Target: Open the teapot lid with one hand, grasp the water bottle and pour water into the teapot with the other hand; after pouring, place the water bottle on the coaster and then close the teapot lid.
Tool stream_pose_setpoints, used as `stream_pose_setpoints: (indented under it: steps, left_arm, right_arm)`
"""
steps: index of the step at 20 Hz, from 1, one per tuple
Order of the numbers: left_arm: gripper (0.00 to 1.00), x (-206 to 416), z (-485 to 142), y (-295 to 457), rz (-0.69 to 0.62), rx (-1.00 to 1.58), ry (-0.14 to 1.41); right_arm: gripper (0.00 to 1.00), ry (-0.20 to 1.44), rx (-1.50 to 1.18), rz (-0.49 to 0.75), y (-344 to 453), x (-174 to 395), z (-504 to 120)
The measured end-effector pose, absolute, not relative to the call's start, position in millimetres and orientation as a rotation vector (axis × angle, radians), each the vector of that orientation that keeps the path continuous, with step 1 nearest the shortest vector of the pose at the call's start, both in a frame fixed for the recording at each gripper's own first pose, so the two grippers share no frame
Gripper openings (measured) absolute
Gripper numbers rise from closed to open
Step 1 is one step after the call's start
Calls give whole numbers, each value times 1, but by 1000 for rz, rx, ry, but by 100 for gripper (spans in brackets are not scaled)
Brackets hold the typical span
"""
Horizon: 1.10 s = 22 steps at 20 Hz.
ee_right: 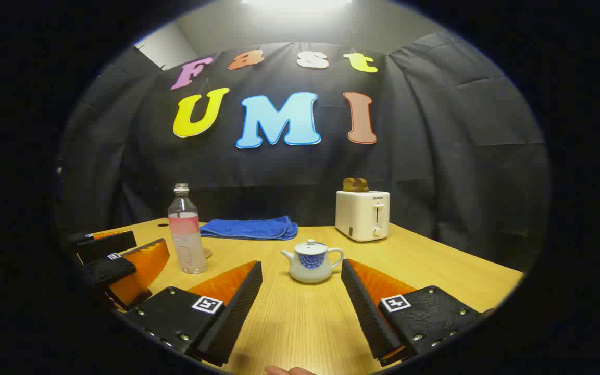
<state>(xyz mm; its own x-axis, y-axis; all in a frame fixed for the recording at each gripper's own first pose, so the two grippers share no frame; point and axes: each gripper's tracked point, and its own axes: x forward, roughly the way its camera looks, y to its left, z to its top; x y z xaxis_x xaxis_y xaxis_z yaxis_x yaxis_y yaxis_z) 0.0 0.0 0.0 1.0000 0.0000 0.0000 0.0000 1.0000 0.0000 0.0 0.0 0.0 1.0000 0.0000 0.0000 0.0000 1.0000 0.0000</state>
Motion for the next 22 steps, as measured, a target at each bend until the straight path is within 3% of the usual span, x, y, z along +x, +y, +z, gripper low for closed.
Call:
stream_pose_setpoints:
  steps: [16, 22]
  left_arm:
    - [98, 3, 0, 1, 2, 0, 0]
    - [99, 7, 0, 0, -6, -1, 4]
  right_arm:
    - [95, 0, 0, 3, 1, 2, 2]
    - [95, 1, 0, -3, -5, 36, 4]
